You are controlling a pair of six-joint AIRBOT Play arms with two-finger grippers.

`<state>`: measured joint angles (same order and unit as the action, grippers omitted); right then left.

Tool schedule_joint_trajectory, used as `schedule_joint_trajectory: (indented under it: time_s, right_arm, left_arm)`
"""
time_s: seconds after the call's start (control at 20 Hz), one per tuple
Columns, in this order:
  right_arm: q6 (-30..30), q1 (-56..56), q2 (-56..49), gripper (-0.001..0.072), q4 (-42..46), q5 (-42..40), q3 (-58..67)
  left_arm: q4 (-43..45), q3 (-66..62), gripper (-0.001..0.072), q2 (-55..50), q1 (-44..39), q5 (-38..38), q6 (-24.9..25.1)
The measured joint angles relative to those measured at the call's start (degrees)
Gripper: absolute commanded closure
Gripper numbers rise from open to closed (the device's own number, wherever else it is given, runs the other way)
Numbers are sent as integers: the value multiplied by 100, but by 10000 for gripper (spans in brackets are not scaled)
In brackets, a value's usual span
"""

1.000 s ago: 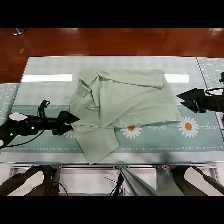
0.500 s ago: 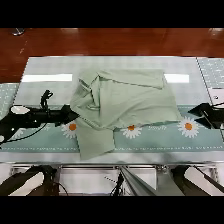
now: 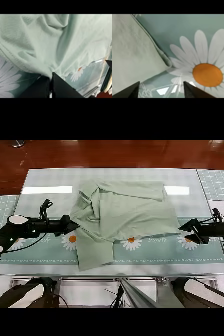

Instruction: Fold the shirts.

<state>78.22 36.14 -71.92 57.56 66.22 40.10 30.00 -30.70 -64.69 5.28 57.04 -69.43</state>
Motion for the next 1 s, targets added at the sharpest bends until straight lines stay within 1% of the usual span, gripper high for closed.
schedule_joint_trajectory:
  time_s: [0.45, 0.5, 0.55, 0.6, 0.65, 0.75, 0.85, 1.0]
  right_arm:
    - [-275, -114, -540, 93, -1113, -358, 2]
    - [-302, -212, -584, 121, -1196, -415, 2]
    - [-323, -352, -634, 291, -1244, -496, 0]
    - [-334, -498, -675, 602, -1268, -605, 4]
    - [-332, -645, -706, 695, -1176, -660, 28]
    - [-330, -879, -730, 695, -1305, -702, 229]
    - [-334, -1082, -741, 696, -1318, -431, 678]
    - [-293, -1425, -619, 696, -1384, 22, 1978]
  left_arm:
    - [-2, 0, 679, 2, 0, -33, 70]
    - [-2, 0, 679, 2, 0, -52, 72]
    - [-4, 0, 679, 2, 0, -68, 74]
    - [-4, 0, 679, 0, 0, -74, 74]
    - [-4, 0, 679, 0, 0, -81, 81]
    - [-2, -13, 679, 0, 0, -101, 87]
    - [-7, -136, 679, 15, 9, -81, 76]
    - [-323, -970, 680, 120, 31, -70, 175]
